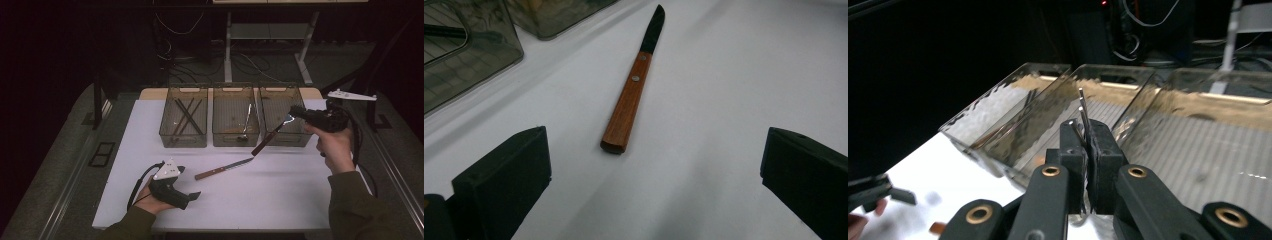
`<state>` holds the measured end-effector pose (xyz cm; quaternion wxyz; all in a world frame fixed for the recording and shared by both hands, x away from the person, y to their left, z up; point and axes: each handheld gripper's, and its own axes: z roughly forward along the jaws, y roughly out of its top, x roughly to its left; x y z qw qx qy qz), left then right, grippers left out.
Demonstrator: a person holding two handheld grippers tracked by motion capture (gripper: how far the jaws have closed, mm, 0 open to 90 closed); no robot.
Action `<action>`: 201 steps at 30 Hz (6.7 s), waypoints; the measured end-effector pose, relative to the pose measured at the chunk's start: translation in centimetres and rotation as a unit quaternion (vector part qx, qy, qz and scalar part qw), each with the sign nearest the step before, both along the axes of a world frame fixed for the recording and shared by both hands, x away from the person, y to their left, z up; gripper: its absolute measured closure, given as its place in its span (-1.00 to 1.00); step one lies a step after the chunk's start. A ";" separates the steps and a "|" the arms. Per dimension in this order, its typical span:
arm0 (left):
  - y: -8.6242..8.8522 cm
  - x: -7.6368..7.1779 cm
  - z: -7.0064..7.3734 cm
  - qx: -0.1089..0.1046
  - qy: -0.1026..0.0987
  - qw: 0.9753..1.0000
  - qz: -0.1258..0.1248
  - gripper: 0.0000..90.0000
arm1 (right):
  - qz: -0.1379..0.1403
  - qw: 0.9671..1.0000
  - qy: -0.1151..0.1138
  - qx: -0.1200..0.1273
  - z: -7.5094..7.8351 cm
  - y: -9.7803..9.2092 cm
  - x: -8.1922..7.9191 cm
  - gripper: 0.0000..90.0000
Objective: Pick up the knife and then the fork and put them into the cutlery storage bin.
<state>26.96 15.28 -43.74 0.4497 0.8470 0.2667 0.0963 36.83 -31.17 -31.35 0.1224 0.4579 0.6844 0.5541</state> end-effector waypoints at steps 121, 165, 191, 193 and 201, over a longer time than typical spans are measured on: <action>-2.8 5.2 1.0 0.019 0.017 0.999 -0.022 -0.67 | 0.092 0.986 0.011 -0.140 -13.1 2.2 -9.8 -0.96; -8.1 7.8 -0.9 0.103 0.039 0.988 -0.108 0.70 | 0.093 0.986 0.001 -0.139 -12.5 2.0 -9.7 -0.96; -6.9 5.5 2.9 0.021 -0.008 0.998 -0.063 0.71 | 0.102 0.988 0.028 -0.116 -11.3 3.0 -9.4 -0.86; -6.9 5.1 3.3 0.012 -0.015 0.998 -0.060 0.71 | 0.107 0.988 0.029 -0.109 -11.1 3.5 -9.3 -0.80; -7.7 3.9 4.6 -0.009 -0.030 0.997 -0.067 0.71 | 0.128 0.989 0.030 -0.065 -9.8 6.1 -8.5 -0.63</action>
